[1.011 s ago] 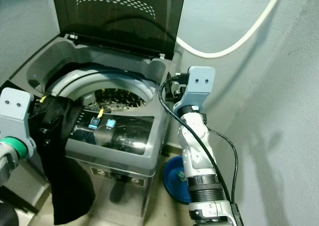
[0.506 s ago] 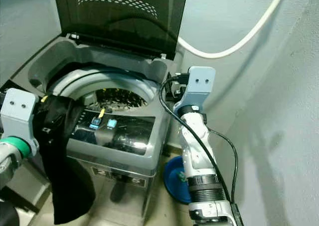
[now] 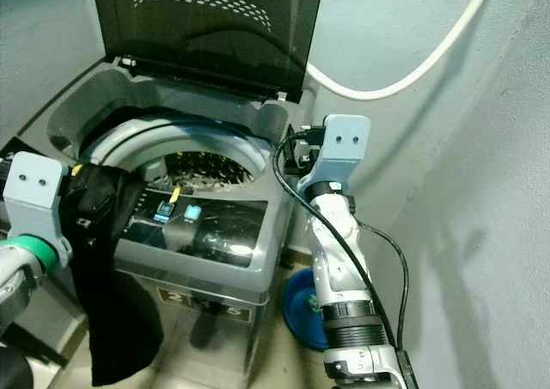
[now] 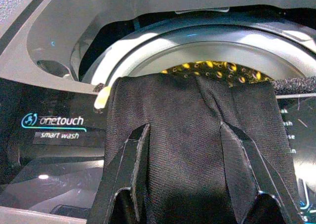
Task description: Clothes washing
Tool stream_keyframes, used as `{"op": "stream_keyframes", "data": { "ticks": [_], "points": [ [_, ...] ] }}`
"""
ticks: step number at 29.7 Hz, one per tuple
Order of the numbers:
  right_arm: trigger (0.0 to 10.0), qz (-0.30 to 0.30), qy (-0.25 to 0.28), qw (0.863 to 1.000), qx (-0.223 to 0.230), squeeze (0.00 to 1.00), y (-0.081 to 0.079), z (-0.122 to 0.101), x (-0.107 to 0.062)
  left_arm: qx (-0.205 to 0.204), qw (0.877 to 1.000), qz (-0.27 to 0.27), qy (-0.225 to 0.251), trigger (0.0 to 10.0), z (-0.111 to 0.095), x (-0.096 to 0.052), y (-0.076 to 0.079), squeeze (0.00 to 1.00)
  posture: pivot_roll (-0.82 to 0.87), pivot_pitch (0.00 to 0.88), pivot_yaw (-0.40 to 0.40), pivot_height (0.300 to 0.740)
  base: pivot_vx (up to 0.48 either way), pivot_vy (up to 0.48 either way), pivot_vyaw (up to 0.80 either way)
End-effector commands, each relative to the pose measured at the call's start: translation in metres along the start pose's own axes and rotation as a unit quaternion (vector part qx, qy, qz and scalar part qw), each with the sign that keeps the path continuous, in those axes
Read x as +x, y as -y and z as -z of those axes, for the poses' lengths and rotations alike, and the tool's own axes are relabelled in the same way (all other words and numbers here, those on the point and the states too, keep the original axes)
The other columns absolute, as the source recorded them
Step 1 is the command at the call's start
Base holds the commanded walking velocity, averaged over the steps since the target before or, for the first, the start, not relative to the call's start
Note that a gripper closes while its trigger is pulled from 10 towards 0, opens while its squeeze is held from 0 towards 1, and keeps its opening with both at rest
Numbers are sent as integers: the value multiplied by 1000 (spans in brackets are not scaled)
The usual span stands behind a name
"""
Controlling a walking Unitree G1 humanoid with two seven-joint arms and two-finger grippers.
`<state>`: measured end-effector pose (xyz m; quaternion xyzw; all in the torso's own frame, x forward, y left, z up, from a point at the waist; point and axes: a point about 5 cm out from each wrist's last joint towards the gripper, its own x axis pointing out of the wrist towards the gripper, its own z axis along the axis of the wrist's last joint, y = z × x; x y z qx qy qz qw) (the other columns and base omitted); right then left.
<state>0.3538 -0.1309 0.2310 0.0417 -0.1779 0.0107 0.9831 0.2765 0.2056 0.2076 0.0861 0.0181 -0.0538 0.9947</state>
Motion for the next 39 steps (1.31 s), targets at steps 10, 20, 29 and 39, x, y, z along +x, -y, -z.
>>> {"op": "stream_keyframes", "data": {
  "ticks": [10,20,29,39],
  "points": [
    [10000,7,1,1000,-1,0,3,1,-1,-13,999,-28,44,0,-13,-2,-3,0,184,36,1,740,0,0,0],
    [10000,4,0,1000,2,0,1,2,0,7,988,-8,153,10000,-61,9,-3,1000,199,36,-12,740,0,0,0],
    [10000,-14,1,1000,12,0,-11,2,4,11,984,43,173,10000,-81,45,8,0,180,31,12,740,0,0,0],
    [10000,-1,0,1000,15,0,-7,6,-1,-25,993,42,109,10000,-45,1,22,0,187,22,29,740,0,0,0]
  ]
}}
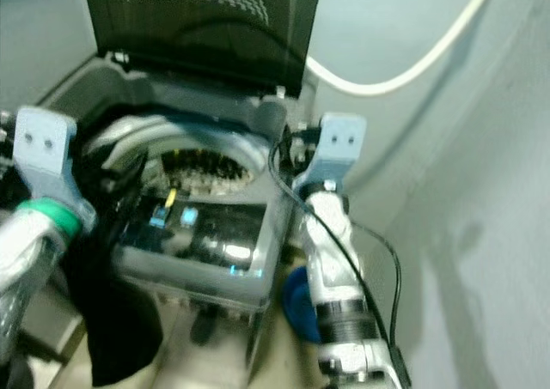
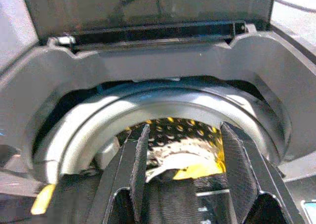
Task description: Clothes washing
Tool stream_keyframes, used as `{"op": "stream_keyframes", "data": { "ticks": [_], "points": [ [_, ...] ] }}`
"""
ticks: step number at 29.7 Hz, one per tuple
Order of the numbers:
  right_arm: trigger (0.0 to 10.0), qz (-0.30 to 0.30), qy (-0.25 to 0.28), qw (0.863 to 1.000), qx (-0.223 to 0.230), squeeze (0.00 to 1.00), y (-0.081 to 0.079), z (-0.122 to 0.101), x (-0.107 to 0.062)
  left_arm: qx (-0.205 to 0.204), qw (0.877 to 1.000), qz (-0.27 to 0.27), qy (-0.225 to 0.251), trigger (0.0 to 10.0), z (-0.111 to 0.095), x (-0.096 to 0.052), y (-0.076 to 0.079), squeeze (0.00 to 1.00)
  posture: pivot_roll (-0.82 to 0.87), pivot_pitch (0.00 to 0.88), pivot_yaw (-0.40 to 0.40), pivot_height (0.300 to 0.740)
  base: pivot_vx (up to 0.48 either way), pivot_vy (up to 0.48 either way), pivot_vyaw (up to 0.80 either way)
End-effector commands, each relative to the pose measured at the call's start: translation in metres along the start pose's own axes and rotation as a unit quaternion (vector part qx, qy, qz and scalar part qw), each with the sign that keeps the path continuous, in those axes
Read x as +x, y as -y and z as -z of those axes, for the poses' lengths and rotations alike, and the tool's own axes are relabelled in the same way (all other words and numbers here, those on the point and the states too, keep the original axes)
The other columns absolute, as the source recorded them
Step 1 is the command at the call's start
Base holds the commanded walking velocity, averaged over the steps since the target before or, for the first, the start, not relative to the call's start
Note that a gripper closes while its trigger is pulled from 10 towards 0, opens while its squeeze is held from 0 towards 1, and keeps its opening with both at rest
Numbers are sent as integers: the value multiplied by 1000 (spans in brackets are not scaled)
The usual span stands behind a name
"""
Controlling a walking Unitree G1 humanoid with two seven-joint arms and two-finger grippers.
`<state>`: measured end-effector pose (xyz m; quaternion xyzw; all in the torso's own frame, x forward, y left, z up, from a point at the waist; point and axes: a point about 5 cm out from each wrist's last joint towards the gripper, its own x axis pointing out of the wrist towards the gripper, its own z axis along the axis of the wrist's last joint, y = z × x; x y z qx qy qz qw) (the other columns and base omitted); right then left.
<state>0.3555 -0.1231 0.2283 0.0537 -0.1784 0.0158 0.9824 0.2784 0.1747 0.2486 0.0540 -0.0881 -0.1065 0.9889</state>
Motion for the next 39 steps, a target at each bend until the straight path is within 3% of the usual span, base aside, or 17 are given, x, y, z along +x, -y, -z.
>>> {"op": "stream_keyframes", "data": {
  "ticks": [1,2,3,11,12,13,14,26,27,29,30,31,32,39],
  "points": [
    [10000,-2,-1,1000,4,0,-1,3,-1,6,1000,-16,-10,10000,3,-3,-9,0,199,19,24,740,0,0,0],
    [10000,-2,-1,1000,4,0,-1,3,-1,6,1000,-16,-10,10000,3,-3,-9,0,199,19,24,740,0,0,0],
    [10000,-6,-1,1000,6,0,-4,3,1,0,999,-42,-20,10000,6,-4,-18,0,208,16,20,740,0,0,0],
    [10000,-12,1,1000,9,0,-8,3,4,-10,997,-74,-38,10000,14,-5,-30,0,222,14,9,740,0,0,0],
    [10000,-14,1,1000,9,0,-9,3,4,-13,996,-82,-44,1255,19,-3,-34,0,223,14,6,740,0,0,0],
    [10000,-14,1,1000,9,0,-9,3,4,-13,996,-82,-44,1255,19,-3,-34,0,223,14,6,740,0,0,0],
    [10000,-15,0,1000,9,0,-9,3,4,-12,995,-88,-49,0,22,-2,-36,0,222,16,2,740,0,0,0],
    [10000,-6,-1,1000,5,0,-4,4,2,2,996,-80,-45,0,17,5,-35,0,199,25,16,740,0,0,0],
    [10000,-4,-1,1000,4,0,-3,4,1,3,996,-81,-47,10000,18,5,-35,0,199,25,16,740,0,0,0],
    [10000,-4,-1,1000,4,0,-3,4,1,3,996,-81,-47,10000,18,5,-35,0,199,25,16,740,0,0,0],
    [10000,-3,0,1000,4,0,-2,4,1,2,996,-79,-48,10000,18,6,-34,325,198,27,18,740,0,0,0],
    [10000,-3,0,1000,4,0,-2,4,1,2,996,-79,-48,10000,18,6,-34,325,198,27,18,740,0,0,0],
    [10000,-2,0,1000,3,0,-1,4,1,4,996,-76,-50,10000,19,6,-34,1000,198,27,18,740,0,0,0],
    [10000,0,0,1000,4,0,-1,5,1,3,996,-64,-61,10000,26,6,-31,1000,196,29,20,740,0,0,0]
  ]
}}
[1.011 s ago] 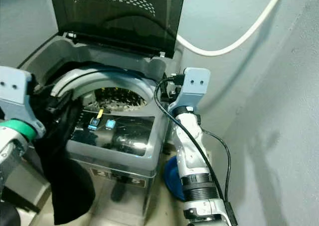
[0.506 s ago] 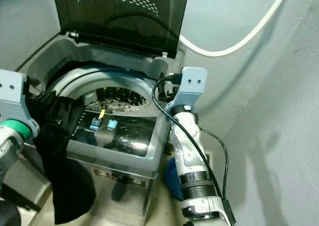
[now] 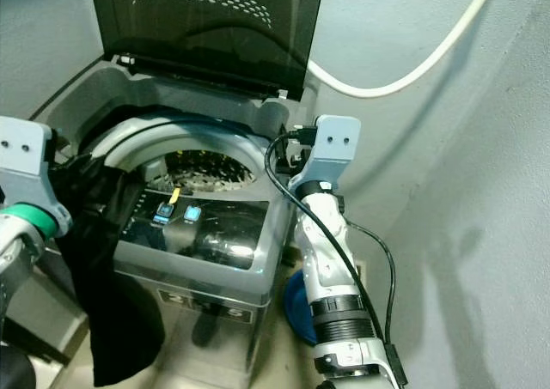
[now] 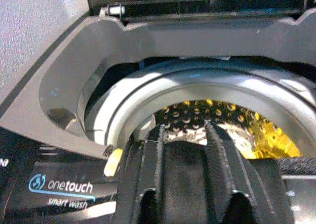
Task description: Clothes washing
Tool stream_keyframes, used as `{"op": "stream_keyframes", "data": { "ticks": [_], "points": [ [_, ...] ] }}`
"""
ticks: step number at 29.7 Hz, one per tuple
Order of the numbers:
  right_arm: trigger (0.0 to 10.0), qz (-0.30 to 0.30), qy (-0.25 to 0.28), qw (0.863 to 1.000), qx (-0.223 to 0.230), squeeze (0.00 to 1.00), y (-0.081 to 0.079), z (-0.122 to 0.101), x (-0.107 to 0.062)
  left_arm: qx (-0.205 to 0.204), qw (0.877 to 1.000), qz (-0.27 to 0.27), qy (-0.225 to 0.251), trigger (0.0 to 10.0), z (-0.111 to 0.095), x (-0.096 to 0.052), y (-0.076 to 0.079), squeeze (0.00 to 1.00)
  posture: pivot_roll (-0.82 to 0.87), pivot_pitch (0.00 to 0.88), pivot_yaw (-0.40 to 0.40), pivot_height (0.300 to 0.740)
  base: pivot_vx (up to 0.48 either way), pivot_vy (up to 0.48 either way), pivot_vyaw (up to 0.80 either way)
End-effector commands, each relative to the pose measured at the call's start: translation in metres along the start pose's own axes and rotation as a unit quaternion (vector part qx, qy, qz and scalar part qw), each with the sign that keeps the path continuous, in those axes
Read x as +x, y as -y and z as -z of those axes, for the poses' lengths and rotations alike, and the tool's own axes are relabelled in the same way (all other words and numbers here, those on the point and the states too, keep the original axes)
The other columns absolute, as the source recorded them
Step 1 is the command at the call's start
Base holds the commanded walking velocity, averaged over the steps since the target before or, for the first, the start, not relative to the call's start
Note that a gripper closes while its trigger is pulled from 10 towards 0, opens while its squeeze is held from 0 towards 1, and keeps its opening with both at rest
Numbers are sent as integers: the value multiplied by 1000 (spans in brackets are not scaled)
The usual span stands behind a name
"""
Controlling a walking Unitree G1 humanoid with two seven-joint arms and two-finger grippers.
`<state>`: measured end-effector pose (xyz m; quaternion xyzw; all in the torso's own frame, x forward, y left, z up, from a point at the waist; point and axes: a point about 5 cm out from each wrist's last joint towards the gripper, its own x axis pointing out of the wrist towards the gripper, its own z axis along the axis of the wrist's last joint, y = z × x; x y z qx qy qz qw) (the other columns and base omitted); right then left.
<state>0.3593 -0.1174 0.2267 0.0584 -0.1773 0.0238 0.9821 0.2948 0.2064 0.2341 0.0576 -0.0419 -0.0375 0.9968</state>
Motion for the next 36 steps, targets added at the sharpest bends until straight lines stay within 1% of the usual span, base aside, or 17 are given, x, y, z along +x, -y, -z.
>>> {"op": "stream_keyframes", "data": {
  "ticks": [1,11,12,13,14,16,18,24,25,26,36],
  "points": [
    [10000,7,1,1000,-2,0,4,1,-2,-3,1000,5,-12,10000,7,0,2,1000,196,29,20,740,0,0,0],
    [10000,7,1,1000,-2,0,4,1,-2,-3,1000,12,-28,10000,13,1,2,1000,195,36,18,740,0,0,0],
    [10000,7,1,1000,-2,0,4,1,-2,-11,999,27,-41,10000,19,2,4,173,196,37,17,740,0,0,0],
    [10000,7,1,1000,-2,0,4,1,-2,-11,999,27,-41,10000,19,2,4,173,196,37,17,740,0,0,0],
    [10000,7,0,1000,-2,0,4,2,-2,-14,998,38,-49,10000,23,2,6,0,195,37,17,740,0,0,0],
    [10000,7,0,1000,-2,0,4,2,-3,-21,997,49,-58,10000,28,3,8,0,194,37,17,740,0,0,0],
    [10000,8,0,1000,-2,0,4,2,-3,-22,997,49,-62,10000,31,5,6,0,190,38,17,740,0,0,0],
    [10000,9,1,1000,-3,0,5,1,-3,-15,996,51,-79,10000,39,6,3,0,187,38,18,740,0,0,0],
    [10000,10,1,1000,-4,0,5,1,-3,-13,995,52,-82,5255,41,5,3,0,187,38,18,740,0,0,0],
    [10000,10,1,1000,-4,0,5,1,-3,-13,995,53,-84,0,43,5,3,0,187,38,18,740,0,0,0],
    [10000,11,1,1000,-4,0,6,1,-4,-9,995,59,-80,0,45,3,4,0,185,43,16,740,0,0,0]
  ]
}}
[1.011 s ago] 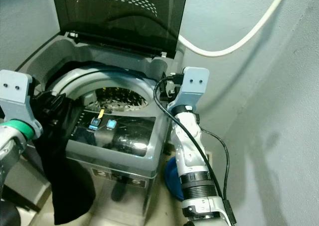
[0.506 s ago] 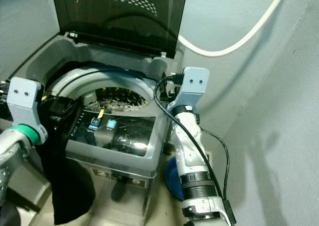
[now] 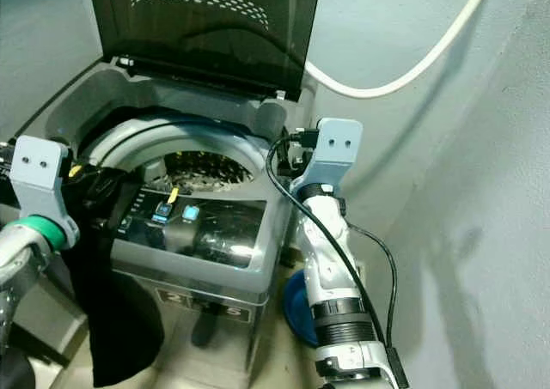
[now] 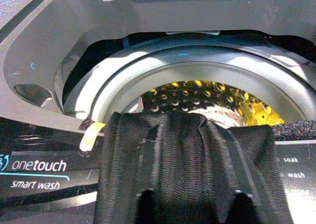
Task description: Clothes washing
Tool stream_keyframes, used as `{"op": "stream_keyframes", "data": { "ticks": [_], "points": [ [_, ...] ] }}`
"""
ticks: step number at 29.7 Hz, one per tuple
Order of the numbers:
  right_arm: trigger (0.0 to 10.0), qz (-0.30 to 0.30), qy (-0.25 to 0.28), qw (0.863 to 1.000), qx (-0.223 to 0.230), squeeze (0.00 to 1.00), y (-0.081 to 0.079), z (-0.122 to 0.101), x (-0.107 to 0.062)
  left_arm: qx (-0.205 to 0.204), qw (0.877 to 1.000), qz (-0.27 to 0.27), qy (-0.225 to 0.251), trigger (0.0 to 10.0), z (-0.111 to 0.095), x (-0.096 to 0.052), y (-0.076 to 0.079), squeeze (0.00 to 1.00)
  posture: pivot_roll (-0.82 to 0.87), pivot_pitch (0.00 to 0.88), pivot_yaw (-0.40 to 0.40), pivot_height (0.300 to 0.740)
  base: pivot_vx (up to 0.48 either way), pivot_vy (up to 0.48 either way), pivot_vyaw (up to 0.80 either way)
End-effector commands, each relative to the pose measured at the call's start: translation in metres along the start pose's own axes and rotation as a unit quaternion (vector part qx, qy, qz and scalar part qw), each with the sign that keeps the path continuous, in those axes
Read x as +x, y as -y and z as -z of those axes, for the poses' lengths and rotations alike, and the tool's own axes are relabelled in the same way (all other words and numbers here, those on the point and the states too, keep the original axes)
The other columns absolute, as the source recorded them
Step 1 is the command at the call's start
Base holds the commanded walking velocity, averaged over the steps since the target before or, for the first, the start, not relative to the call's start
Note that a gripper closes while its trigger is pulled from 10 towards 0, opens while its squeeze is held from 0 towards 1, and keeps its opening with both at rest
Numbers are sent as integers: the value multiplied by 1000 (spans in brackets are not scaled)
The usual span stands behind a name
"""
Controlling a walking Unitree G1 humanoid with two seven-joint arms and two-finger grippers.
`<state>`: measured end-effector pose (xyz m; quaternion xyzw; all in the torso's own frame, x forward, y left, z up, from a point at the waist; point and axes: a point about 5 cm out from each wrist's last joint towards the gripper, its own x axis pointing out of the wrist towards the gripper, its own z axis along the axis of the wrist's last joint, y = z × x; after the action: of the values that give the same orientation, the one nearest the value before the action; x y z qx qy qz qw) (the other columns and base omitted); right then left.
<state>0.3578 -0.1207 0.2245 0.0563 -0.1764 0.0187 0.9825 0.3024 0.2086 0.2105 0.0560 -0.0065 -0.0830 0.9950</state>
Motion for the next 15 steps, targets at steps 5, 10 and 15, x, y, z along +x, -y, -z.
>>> {"op": "stream_keyframes", "data": {
  "ticks": [5,10,15],
  "points": [
    [10000,5,1,1000,0,0,2,-1,-1,-1,999,8,-40,0,19,0,2,0,187,43,15,740,0,0,0],
    [10000,4,1,1000,0,0,2,-1,-1,13,1000,9,-9,0,9,5,-1,0,187,43,15,740,0,0,0],
    [10000,4,1,1000,-1,0,1,-1,-1,39,999,6,33,10000,-11,15,-6,0,187,43,15,740,0,0,0]
  ]
}}
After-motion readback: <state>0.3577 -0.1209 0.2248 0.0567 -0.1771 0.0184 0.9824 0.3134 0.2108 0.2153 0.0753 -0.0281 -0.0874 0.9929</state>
